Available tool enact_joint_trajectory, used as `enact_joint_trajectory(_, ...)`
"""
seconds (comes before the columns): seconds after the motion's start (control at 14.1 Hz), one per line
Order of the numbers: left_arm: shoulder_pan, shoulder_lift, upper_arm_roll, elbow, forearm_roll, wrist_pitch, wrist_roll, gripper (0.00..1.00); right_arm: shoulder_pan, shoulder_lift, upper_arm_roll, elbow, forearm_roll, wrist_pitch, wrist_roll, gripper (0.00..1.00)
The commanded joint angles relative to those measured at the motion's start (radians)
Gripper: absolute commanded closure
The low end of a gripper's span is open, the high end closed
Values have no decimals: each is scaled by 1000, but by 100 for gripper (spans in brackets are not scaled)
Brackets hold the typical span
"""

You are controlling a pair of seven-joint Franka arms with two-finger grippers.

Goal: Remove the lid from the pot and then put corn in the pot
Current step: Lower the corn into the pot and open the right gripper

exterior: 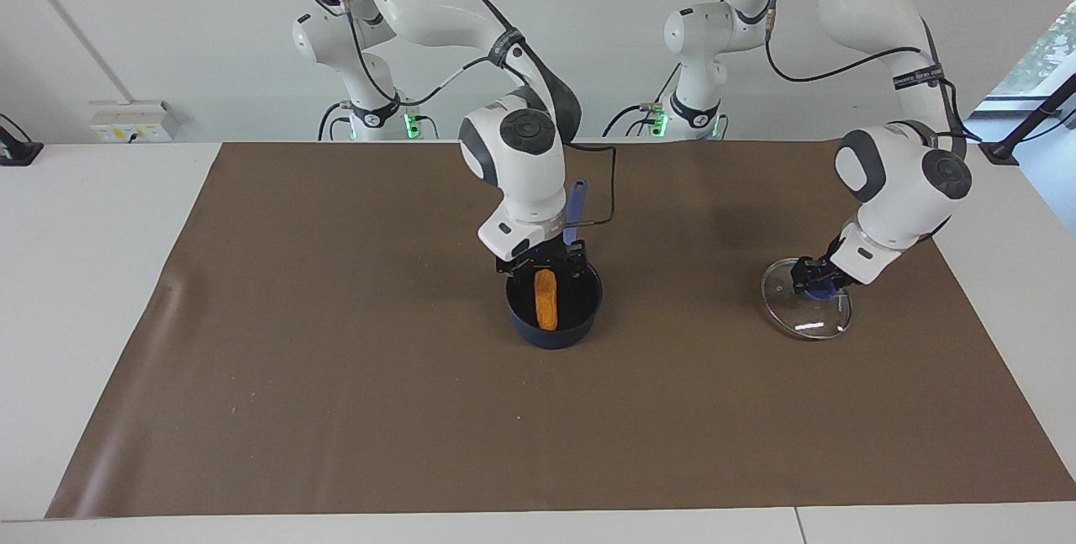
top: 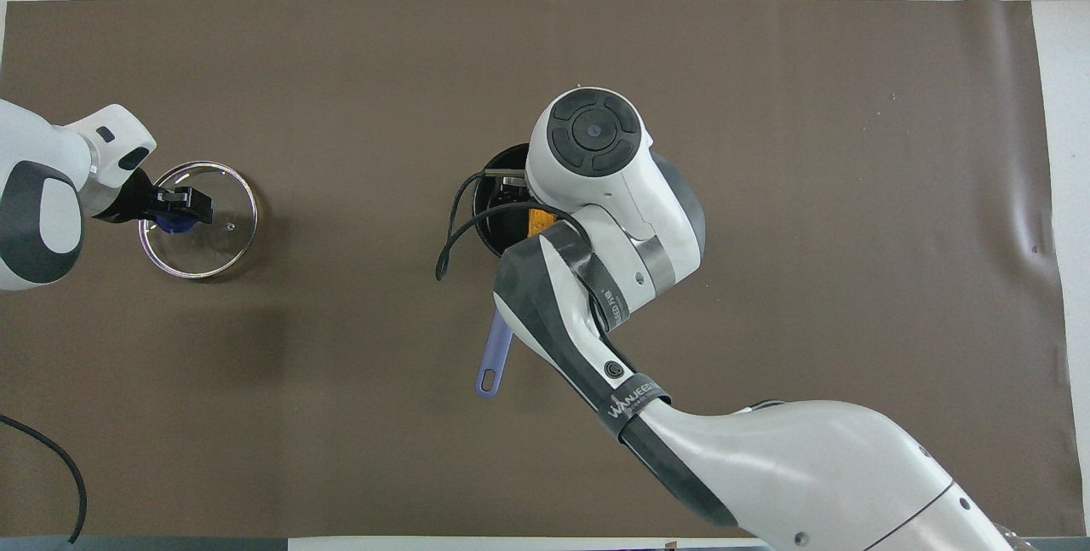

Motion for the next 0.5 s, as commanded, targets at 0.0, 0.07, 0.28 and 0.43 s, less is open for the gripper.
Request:
enact_joint_trajectory(0.0, 13, -22, -8, -34, 2, 28, 18, 77, -92, -30, 10, 56, -40, -99, -56, 0)
enact_joint_trajectory(0.07, 10, -22, -7, -34, 0, 28, 18, 1, -134, -70, 8, 56, -43, -136, -124, 0)
enact_joint_trajectory(0.28, 8, -20, -8, -22, 0, 16, 18, 0, -319, -194, 16, 105, -37, -355, -294, 0)
enact_joint_trajectory(0.43, 2, -26, -8, 14, 2, -17, 18, 0, -365, -225, 7, 186, -46, -493, -398, 0)
